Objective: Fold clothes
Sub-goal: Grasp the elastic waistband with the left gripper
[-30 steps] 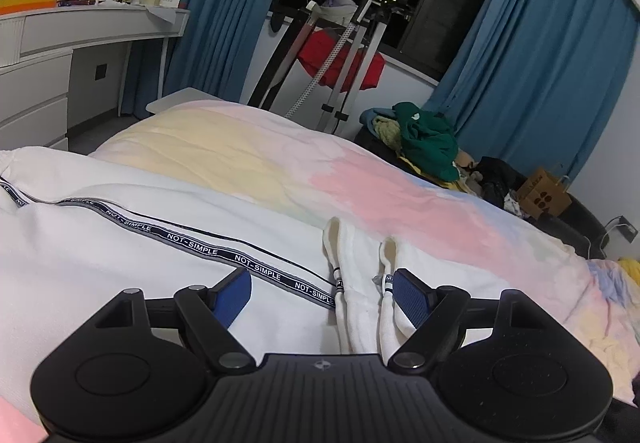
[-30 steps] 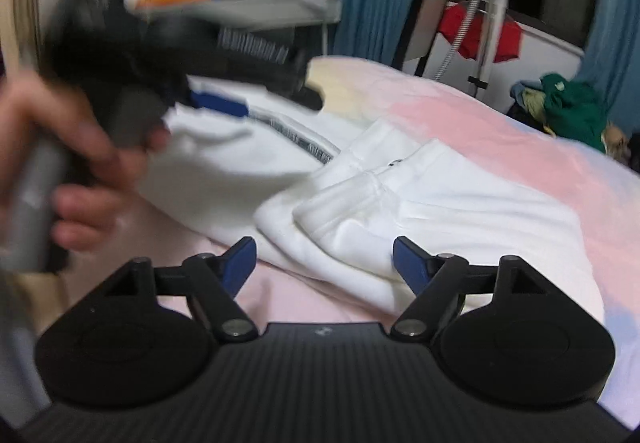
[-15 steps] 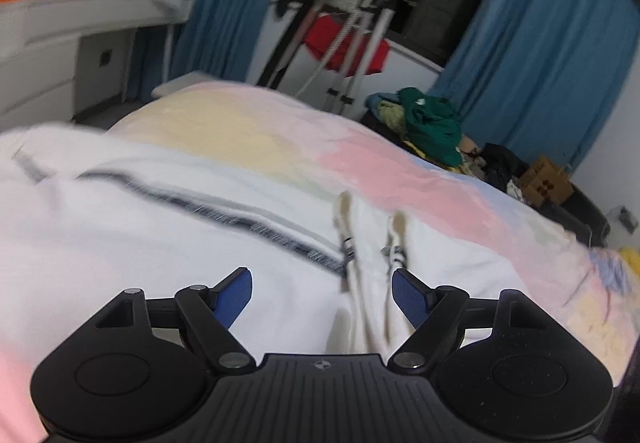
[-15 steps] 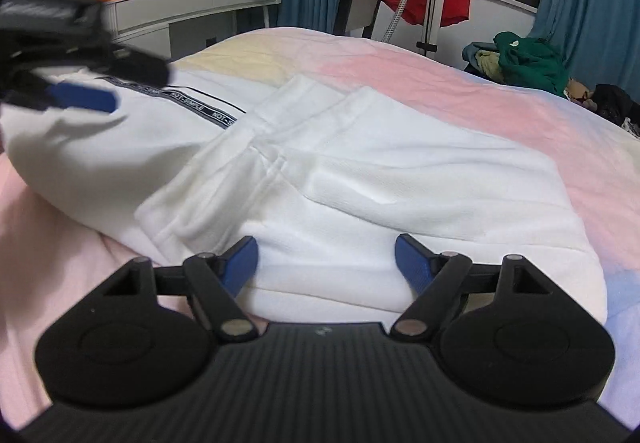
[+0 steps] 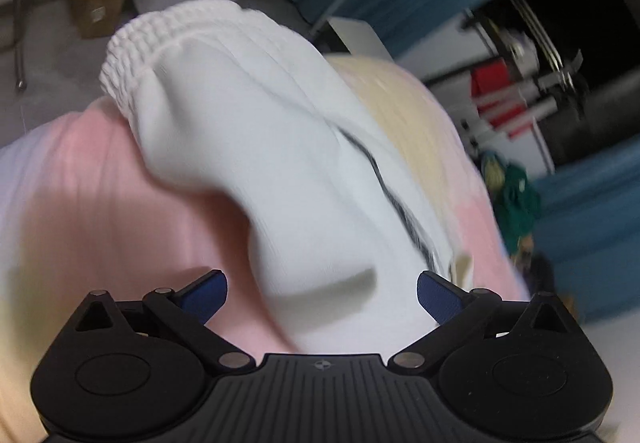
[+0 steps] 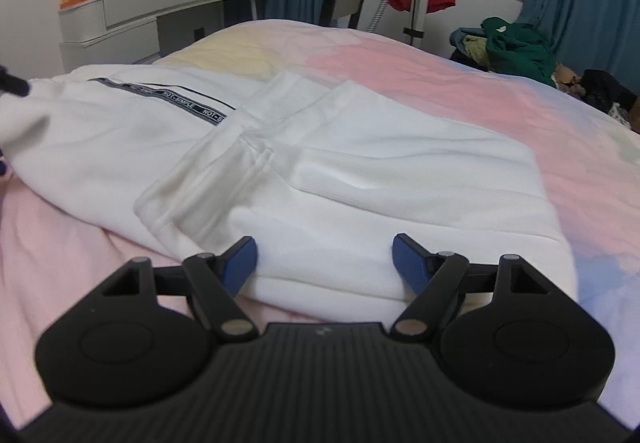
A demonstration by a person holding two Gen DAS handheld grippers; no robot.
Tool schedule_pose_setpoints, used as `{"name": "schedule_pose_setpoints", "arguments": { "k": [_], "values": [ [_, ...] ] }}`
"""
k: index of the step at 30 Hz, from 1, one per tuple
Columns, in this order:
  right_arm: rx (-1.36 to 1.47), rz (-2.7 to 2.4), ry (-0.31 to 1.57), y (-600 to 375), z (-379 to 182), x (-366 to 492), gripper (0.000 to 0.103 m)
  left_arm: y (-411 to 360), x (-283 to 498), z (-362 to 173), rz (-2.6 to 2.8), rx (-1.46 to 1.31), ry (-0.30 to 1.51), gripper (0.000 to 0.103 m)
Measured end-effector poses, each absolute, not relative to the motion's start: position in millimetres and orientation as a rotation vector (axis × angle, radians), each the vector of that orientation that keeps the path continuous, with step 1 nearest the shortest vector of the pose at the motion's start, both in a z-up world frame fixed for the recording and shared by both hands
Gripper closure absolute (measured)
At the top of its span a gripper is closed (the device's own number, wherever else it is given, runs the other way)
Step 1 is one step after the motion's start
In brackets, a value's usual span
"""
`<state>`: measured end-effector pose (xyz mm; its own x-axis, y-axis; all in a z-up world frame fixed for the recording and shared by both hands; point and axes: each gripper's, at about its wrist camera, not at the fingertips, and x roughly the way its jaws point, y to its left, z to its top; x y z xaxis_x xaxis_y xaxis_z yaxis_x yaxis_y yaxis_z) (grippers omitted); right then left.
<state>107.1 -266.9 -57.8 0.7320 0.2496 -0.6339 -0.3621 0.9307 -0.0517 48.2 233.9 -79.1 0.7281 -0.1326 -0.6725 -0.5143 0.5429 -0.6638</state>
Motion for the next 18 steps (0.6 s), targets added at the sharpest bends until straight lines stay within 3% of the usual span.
{"name": "schedule_pose_setpoints", "arguments": {
  "k": [6, 11, 16, 18],
  "values": [
    [-0.069, 0.340, 0.620, -293, -32, 94, 0.026, 289, 64, -90, 0.410, -1.108, 0.621, 0.011],
    [-0.002, 0.351, 0.557, -305, -17, 99, 0.026, 338, 67, -116, 0.497, -1.245, 0.582, 0.032],
    [-0.051, 0.318, 0.527, -296, -23, 105, 0.026, 351, 68, -117, 0.513, -1.174, 0.575, 0.068],
    [-0.059, 0.311, 0.513, -293, -23, 105, 0.026, 346, 71, -111, 0.511, -1.116, 0.554, 0.075]
  ]
}}
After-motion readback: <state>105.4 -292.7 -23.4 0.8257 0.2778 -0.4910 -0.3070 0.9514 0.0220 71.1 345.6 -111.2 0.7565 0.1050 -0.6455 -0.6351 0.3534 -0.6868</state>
